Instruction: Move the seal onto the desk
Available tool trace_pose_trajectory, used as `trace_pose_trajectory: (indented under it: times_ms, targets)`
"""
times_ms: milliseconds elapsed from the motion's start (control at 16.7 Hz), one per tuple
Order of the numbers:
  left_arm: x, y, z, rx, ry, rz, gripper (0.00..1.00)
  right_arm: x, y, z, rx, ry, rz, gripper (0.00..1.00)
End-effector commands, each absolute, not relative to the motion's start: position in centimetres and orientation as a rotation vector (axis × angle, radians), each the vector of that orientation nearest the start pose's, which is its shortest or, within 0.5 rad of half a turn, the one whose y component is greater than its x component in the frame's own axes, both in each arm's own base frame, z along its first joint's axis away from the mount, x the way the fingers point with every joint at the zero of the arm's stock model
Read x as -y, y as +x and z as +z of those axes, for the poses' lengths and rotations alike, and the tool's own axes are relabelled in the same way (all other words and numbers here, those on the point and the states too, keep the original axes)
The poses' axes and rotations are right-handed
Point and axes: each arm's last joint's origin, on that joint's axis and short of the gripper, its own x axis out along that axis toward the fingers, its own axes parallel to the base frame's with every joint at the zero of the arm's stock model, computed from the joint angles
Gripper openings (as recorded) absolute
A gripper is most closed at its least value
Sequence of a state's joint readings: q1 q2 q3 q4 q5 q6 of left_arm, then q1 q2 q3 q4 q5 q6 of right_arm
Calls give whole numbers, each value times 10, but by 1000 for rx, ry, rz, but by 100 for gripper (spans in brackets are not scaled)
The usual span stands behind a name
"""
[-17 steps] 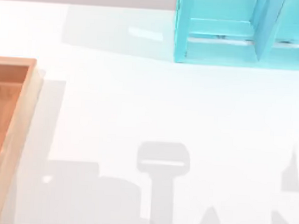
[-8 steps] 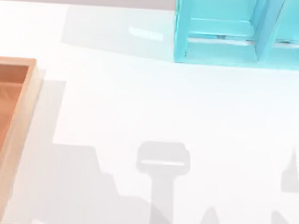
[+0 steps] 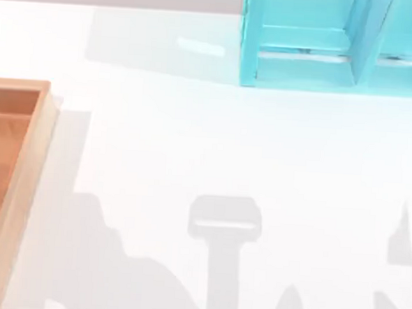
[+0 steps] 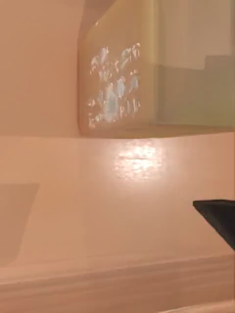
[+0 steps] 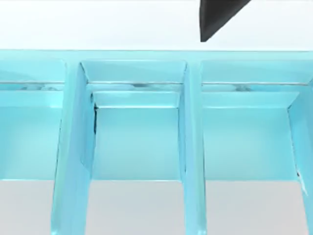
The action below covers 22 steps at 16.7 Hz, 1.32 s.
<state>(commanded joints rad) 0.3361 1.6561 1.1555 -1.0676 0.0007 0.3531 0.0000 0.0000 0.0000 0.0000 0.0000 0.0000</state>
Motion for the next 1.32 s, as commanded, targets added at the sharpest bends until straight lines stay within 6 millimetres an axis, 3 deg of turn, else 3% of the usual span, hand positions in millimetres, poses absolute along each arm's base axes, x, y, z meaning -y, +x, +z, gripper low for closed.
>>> trace_pose_trajectory:
  times_ms: [300, 600, 1320]
  targets:
    - [-98, 273, 147, -1566, 13, -12, 100, 1, 106, 160, 0, 0, 0, 100]
    - [-98, 271, 141, -1570, 12, -13, 100, 1, 106, 160, 0, 0, 0, 100]
    - [-98, 271, 141, -1570, 12, -13, 10, 1, 106, 160, 0, 0, 0, 100]
